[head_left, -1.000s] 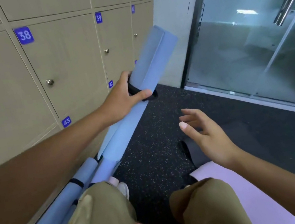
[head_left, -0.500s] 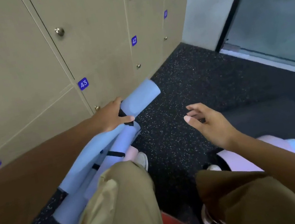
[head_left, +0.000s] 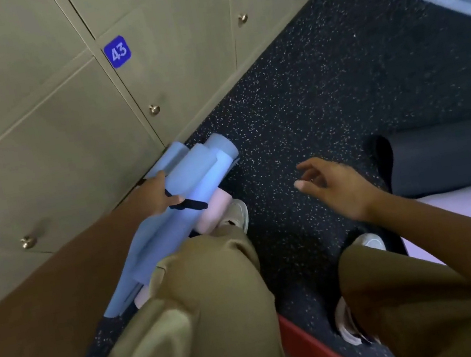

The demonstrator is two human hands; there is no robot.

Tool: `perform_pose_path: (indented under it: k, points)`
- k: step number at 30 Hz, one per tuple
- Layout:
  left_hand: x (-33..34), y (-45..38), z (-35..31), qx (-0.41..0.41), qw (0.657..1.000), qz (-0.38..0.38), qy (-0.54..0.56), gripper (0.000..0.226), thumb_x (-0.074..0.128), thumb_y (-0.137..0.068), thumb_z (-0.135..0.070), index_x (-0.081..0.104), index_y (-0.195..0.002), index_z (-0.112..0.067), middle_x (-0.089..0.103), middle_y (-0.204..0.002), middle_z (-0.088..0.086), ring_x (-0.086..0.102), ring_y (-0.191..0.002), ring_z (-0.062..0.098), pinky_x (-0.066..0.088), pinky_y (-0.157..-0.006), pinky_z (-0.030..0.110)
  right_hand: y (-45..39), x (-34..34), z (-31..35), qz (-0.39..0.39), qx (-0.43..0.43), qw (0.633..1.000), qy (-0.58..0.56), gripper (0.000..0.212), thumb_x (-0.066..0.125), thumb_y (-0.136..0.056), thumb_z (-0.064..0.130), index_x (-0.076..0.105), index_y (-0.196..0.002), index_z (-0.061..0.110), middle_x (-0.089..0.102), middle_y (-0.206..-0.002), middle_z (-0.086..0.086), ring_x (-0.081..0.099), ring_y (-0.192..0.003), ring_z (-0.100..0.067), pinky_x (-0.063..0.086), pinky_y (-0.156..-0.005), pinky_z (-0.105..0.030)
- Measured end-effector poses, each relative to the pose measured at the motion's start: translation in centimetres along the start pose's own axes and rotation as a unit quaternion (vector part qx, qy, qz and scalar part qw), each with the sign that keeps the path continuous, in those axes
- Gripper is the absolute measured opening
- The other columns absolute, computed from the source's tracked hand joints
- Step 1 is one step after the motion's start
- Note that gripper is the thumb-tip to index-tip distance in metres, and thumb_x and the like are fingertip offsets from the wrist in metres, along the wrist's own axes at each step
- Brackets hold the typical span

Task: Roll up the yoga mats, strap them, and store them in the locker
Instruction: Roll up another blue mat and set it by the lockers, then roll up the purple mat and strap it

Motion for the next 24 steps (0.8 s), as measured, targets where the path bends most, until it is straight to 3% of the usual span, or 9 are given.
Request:
perform_pose_path:
  k: [3, 5, 9, 13, 18, 21, 24]
  points:
    - [0.8, -0.3, 0.9, -0.017, 1.0, -0.005, 0.011, 0.069, 0.081, -0.087, -0.038, 0.044, -0.131, 0.0, 0.06, -0.111, 0.021, 0.062, -0.099, 0.039, 0.048, -0.072, 0.042, -0.6, 0.6, -0.2, 0.006, 0.007, 1.0, -0.003, 0.049, 0.055, -0.102, 0.043, 0.047, -0.145, 0.021, 0.06, -0.124, 0.004, 0.059, -0.107, -0.014, 0.048, -0.09, -0.03]
    - [0.8, -0.2, 1.1, -0.019, 0.999, -0.03, 0.017, 0.079, 0.082, -0.085, -0.042, 0.04, -0.141, -0.004, 0.055, -0.126, 0.021, 0.059, -0.108, 0.039, 0.051, -0.085, 0.047, -0.7, 1.0, -0.2, 0.013, 0.011, 1.0, -0.005, 0.049, 0.056, -0.102, 0.043, 0.047, -0.146, 0.022, 0.06, -0.124, 0.004, 0.058, -0.107, -0.014, 0.047, -0.089, -0.03]
    - [-0.9, 0.7, -0.7, -0.013, 0.996, -0.087, -0.001, 0.091, 0.081, -0.085, -0.041, 0.035, -0.154, -0.006, 0.045, -0.147, 0.024, 0.049, -0.13, 0.043, 0.043, -0.106, 0.052, -0.5, 1.2, 0.0, 0.019, 0.009, 1.0, 0.0, 0.05, 0.055, -0.102, 0.044, 0.046, -0.146, 0.022, 0.06, -0.127, 0.003, 0.058, -0.109, -0.015, 0.049, -0.093, -0.032]
    - [-3.0, 1.9, -3.6, 0.016, 0.995, -0.101, -0.002, 0.08, 0.078, -0.089, -0.032, 0.038, -0.153, -0.006, 0.05, -0.147, 0.02, 0.05, -0.131, 0.041, 0.042, -0.107, 0.048, 0.2, 0.5, 0.2, 0.006, 0.01, 1.0, 0.003, 0.05, 0.055, -0.102, 0.044, 0.046, -0.146, 0.023, 0.061, -0.128, 0.002, 0.06, -0.108, -0.015, 0.052, -0.095, -0.037]
    - [-5.0, 4.2, -8.1, 0.074, 0.994, -0.086, 0.0, 0.07, 0.073, -0.094, -0.035, 0.041, -0.151, -0.009, 0.052, -0.147, 0.015, 0.053, -0.132, 0.033, 0.041, -0.108, 0.045, 1.9, -1.3, -0.4, -0.019, 0.01, 1.0, 0.006, 0.05, 0.055, -0.102, 0.045, 0.046, -0.146, 0.022, 0.061, -0.128, 0.002, 0.059, -0.11, -0.016, 0.052, -0.095, -0.036]
    - [-5.1, 6.0, -11.9, 0.116, 0.99, -0.077, -0.004, 0.061, 0.072, -0.095, -0.035, 0.048, -0.145, -0.01, 0.058, -0.136, 0.011, 0.056, -0.124, 0.028, 0.041, -0.102, 0.037, 3.7, -3.2, -1.2, -0.04, 0.018, 0.999, 0.012, 0.05, 0.056, -0.101, 0.046, 0.048, -0.144, 0.022, 0.061, -0.127, 0.001, 0.06, -0.108, -0.016, 0.053, -0.095, -0.038]
    - [-4.5, 7.2, -16.5, 0.174, 0.981, -0.079, -0.032, 0.056, 0.072, -0.095, -0.033, 0.052, -0.142, -0.01, 0.061, -0.13, 0.01, 0.057, -0.117, 0.029, 0.042, -0.101, 0.038, 6.0, -5.5, -2.6, -0.057, 0.031, 0.998, 0.013, 0.05, 0.057, -0.101, 0.046, 0.049, -0.144, 0.022, 0.062, -0.128, 0.0, 0.062, -0.11, -0.018, 0.054, -0.097, -0.04]
Point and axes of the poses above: each hand's wrist, its own y-axis away from the middle knuckle, its own x-axis out of the palm, z = x × y, the point moved 6 cm from there along -y, towards the middle knuckle
